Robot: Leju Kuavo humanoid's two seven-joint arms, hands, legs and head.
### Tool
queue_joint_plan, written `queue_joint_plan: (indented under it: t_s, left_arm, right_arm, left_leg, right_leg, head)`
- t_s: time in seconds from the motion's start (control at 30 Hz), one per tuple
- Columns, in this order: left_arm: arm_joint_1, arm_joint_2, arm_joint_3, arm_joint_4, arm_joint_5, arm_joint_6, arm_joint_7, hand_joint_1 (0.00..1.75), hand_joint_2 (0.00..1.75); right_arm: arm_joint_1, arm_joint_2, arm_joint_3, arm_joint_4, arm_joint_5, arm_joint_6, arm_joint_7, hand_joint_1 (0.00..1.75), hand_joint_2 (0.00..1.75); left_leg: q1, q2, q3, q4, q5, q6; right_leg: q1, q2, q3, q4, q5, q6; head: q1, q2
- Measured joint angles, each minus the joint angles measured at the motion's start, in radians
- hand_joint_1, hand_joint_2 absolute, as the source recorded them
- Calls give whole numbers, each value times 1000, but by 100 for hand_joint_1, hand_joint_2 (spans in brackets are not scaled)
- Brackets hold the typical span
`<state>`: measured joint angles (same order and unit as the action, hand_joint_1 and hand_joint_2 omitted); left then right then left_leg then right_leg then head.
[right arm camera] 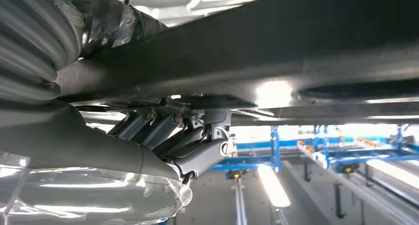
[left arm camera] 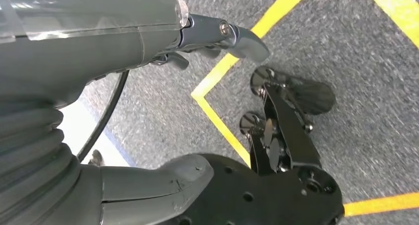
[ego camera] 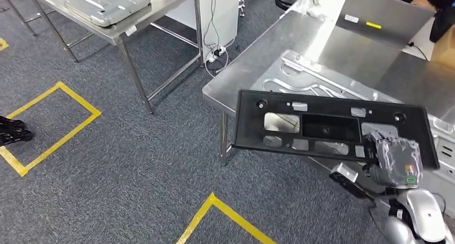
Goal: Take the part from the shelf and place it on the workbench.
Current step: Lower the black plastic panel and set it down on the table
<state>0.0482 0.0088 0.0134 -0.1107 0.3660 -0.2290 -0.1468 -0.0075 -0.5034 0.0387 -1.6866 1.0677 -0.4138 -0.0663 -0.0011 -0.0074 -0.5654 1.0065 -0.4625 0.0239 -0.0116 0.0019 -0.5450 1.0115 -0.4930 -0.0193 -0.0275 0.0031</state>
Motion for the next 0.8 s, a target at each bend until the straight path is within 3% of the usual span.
queue_joint_plan:
  t_s: [0.17,0.3,0.37,0.67,0.8]
  left_arm:
    - [-4,-3,0,11,1,-3,-5,0,175]
    - [-9,-3,-1,24,9,-10,-16,0,175]
    - [-15,-4,-5,37,19,-17,-28,0,175]
    - [-24,-5,-28,71,74,-23,-67,0,175]
    - [-25,-5,-34,76,87,-25,-69,0,175]
  right_arm:
    - [0,0,-12,6,-8,1,0,175,175]
    - [0,0,-16,7,-14,4,-1,175,175]
    - [0,0,-17,8,-30,19,-2,175,175]
    - [3,0,-17,7,-94,78,-7,175,175]
    - [2,0,-17,7,-98,79,-11,175,175]
  left_leg:
    - [-5,0,2,2,-5,9]
    - [-6,1,0,7,-8,14]
    - [-6,1,0,8,-9,15]
    - [-6,1,1,9,-9,16]
    - [-9,0,0,13,-12,20]
  right_leg:
    - [-3,0,5,-5,-1,-1]
    - [-5,-1,5,-6,-1,24]
    - [-5,-1,6,-7,-1,31]
    - [-4,-1,5,-7,-1,37]
    - [-9,-1,5,-8,-1,45]
  head:
    - [0,0]
    - [0,0]
    - [0,0]
    - [0,0]
    - [0,0]
